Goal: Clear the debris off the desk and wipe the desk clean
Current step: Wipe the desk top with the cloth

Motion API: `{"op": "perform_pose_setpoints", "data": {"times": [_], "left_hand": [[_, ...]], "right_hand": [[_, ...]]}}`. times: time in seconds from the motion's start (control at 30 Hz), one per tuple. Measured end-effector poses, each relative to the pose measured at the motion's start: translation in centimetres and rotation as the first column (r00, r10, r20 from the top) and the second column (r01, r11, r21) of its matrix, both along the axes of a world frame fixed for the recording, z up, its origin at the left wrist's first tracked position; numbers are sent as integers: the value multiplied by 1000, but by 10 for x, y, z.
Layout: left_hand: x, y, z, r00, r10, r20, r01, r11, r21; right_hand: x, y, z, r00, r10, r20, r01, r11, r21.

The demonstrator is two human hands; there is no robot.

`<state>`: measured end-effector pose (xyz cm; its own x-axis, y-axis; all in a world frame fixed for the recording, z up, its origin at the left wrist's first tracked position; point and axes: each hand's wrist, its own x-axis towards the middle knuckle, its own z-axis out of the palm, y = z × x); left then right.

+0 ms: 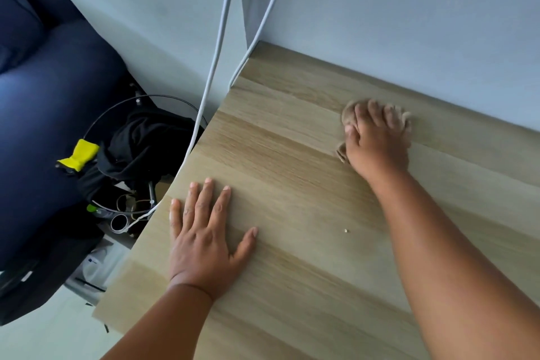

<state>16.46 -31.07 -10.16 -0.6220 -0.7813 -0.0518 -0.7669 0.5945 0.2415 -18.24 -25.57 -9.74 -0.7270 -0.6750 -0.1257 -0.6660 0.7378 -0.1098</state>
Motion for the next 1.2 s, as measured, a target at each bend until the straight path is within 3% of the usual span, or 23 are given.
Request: {"op": "perform_pose_setpoints", "data": {"times": [0.07, 0.13, 0.27, 0.37, 0.43, 0.5, 0.6, 0.7, 0.83, 0.9, 1.0, 1.2], "left_hand": [[1, 0, 0, 1000, 2, -2, -2, 1000, -4], [1, 0, -2, 1000, 2, -11, -2, 1000, -15], [2, 0, -5, 1000, -3, -1, 3, 999, -33], [2, 0, -5, 1000, -2, -3, 1, 999, -38], [1, 0, -5, 1000, -2, -1, 2, 1000, -28], [0, -1, -4, 1000, -2, 2, 2, 1000, -18], [1, -1, -3, 1000, -10, 8, 10, 1000, -19], [1, 0, -3, 1000, -8, -10, 7, 1000, -14], [0, 0, -1, 1000, -5, -10, 5, 1000, -6], [0, -1, -1, 1000, -5, -6, 5, 1000, -5], [1, -1, -2, 1000, -2, -3, 2, 1000, -7], [1, -1, -3, 1000, -5, -12, 5, 1000, -14]], "right_hand": [[1, -52, 4, 991, -123, 52, 122, 992, 20], [17, -97, 6, 993, -90, 71, 90, 996, 13], [85, -123, 3, 948, 308, 76, -305, 951, -54], [116, -79, 0, 842, 539, 39, -534, 841, -90], [112, -39, -4, 795, 607, -2, -604, 791, -99], [89, -12, -7, 810, 586, -11, -584, 806, -93], [48, -14, -7, 922, 387, 2, -387, 921, -40], [20, -65, -8, 985, 173, 1, -173, 985, -25], [18, -151, -1, 996, 11, 89, -9, 1000, -19], [30, -183, 2, 992, 37, 119, -34, 999, -23], [50, -205, 3, 966, 238, 102, -232, 971, -59], [65, -138, -4, 853, 521, 17, -517, 850, -103]]}}
